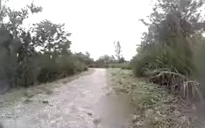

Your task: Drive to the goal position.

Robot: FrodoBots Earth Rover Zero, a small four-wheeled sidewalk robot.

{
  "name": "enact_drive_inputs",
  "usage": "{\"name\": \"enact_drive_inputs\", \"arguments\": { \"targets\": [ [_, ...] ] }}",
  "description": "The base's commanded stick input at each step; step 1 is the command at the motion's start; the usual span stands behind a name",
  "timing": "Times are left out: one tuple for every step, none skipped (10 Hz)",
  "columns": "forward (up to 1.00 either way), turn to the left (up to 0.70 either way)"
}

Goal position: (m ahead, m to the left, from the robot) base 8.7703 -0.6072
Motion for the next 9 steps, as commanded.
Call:
{"name": "enact_drive_inputs", "arguments": {
  "targets": [
    [0.7,0.0],
    [0.7,0.0],
    [0.7,0.0],
    [0.7,0.0],
    [0.7,0.0],
    [0.7,0.0],
    [0.7,0.0],
    [0.7,0.0],
    [0.7,0.0]
  ]
}}
